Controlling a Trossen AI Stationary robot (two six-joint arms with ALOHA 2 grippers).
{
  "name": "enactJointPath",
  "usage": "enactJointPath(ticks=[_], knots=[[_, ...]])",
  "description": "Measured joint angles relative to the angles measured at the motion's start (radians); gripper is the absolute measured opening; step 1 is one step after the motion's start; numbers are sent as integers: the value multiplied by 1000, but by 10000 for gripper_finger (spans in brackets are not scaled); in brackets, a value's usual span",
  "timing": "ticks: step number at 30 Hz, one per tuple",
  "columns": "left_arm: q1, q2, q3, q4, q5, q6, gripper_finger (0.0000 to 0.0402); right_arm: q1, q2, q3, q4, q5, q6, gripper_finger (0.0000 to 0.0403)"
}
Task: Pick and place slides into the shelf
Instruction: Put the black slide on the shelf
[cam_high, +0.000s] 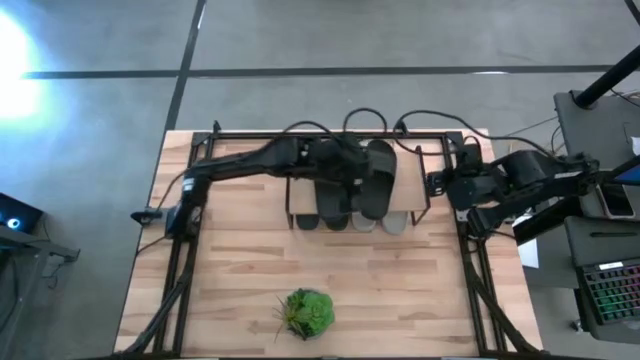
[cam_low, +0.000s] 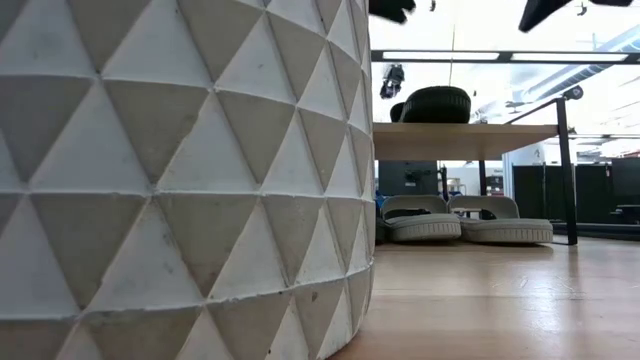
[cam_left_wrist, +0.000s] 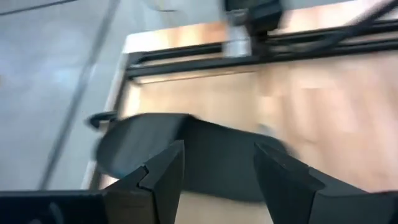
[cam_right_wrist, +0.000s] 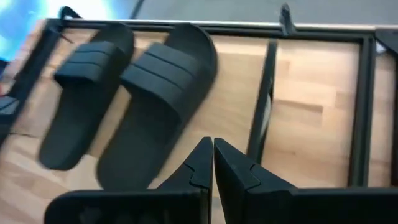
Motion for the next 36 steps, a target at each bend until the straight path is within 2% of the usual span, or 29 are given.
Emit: enactJointPath(ticks=[5,9,13,15,18,21,23,29,36], knots=[[-6,-91,-4,-116,132,-36,176,-58,2,-77,10,-57,39,9],[-20,-155,-4,-167,137,-52,176,-140,27,-120,94,-95,-20,8],[-28,-212,-4,-172,135,-52,176,-241,68,-137,207,-167,-175,8],[-26,-228,-4,-194,113,-52,176,-288,96,-146,230,-177,-226,8],[-26,-253,-5,-288,21,-52,176,-364,140,-157,228,-183,-260,8],[-26,-270,-9,-409,-79,-52,176,-443,176,-171,239,-243,-312,8],[-25,-274,-21,-444,-103,-53,176,-478,201,-177,282,-291,-355,8],[-26,-346,-149,-426,-103,-63,176,-530,300,-167,370,-334,-442,8],[-26,-538,-449,-231,-105,-106,176,-547,367,-168,375,-363,-476,8]])
